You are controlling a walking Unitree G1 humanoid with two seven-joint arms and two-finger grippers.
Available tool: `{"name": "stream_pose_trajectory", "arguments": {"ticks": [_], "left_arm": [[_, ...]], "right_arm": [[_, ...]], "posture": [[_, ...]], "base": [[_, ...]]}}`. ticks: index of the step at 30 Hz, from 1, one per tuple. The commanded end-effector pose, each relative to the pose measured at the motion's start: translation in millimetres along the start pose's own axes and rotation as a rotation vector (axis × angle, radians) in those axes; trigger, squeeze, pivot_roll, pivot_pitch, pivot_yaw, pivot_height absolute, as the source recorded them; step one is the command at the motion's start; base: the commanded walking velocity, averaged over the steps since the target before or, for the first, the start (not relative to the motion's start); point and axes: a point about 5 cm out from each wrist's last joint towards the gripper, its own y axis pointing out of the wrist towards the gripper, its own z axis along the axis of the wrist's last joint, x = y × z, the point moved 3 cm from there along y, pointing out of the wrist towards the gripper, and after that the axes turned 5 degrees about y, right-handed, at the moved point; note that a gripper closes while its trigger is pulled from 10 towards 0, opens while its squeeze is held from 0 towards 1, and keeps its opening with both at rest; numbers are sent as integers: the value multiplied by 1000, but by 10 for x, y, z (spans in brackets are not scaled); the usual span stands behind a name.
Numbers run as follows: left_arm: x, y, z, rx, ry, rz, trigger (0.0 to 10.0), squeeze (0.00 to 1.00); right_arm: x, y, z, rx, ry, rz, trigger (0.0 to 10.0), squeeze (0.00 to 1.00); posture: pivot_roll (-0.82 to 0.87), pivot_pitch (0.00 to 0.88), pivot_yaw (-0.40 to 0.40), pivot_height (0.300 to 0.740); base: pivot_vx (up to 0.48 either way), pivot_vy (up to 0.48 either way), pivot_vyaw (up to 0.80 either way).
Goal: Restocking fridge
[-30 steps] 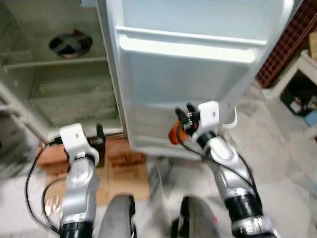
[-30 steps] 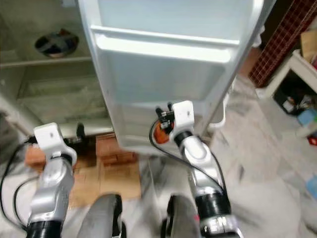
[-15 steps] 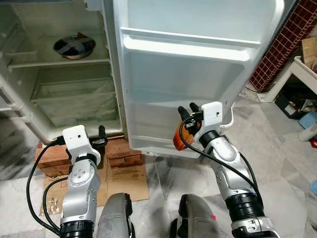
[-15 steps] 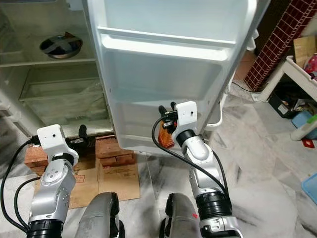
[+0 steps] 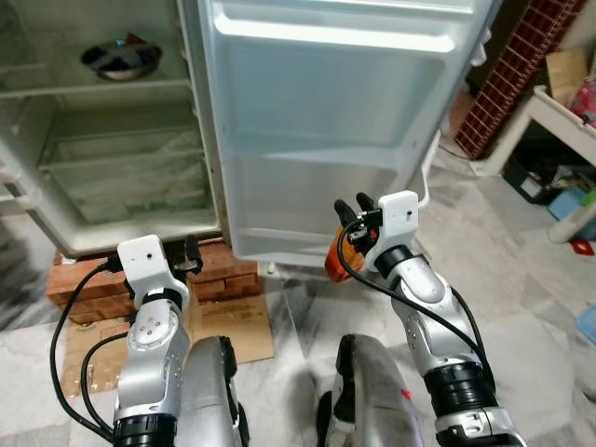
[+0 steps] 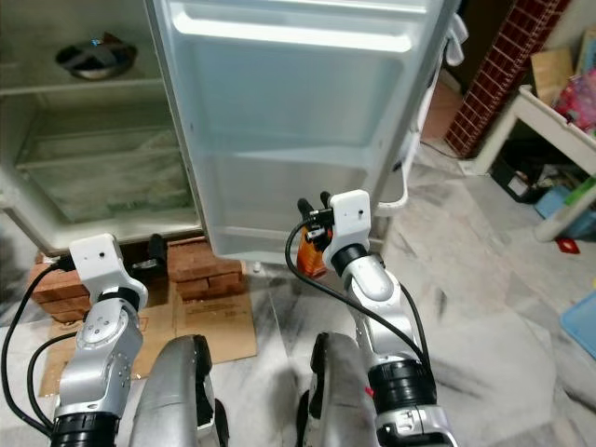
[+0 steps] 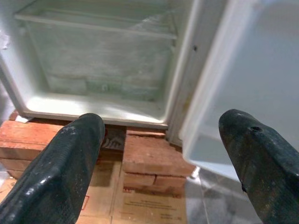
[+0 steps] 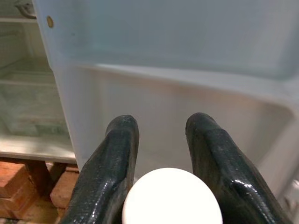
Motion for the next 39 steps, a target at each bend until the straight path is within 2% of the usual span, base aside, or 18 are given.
{"name": "stream_pose_trajectory", "arguments": {"ticks": [1,10,21,29,34,38,39], "left_arm": [[23,0,10,6,0,-7,10000,0],[40,4,15,8,-5,-11,10000,0],[55,11,17,11,-8,-17,10000,0],[72,12,16,8,-5,-17,10000,0],[51,-38,17,8,-14,-16,10000,0],[19,-109,-1,-1,5,-29,10000,0],[-22,-147,-19,-7,21,-34,10000,0]], "right_arm": [[3,7,80,36,-9,4,10000,0],[-46,24,123,57,-10,28,10000,0],[-186,59,230,111,-94,93,10000,0],[-184,73,272,133,-117,100,10000,0],[-242,109,301,152,-136,120,10000,0],[-306,158,284,155,-151,148,10000,0],[-362,183,286,161,-161,166,10000,0]], "posture": [[27,78,-28,555],[22,78,-28,555],[19,80,-24,555],[24,80,-26,555],[37,105,-13,555],[56,136,-4,555],[61,159,-4,555]], "base": [[259,0,0],[258,0,0],[245,0,0],[0,0,0],[0,0,0],[0,0,0],[0,0,0]]}}
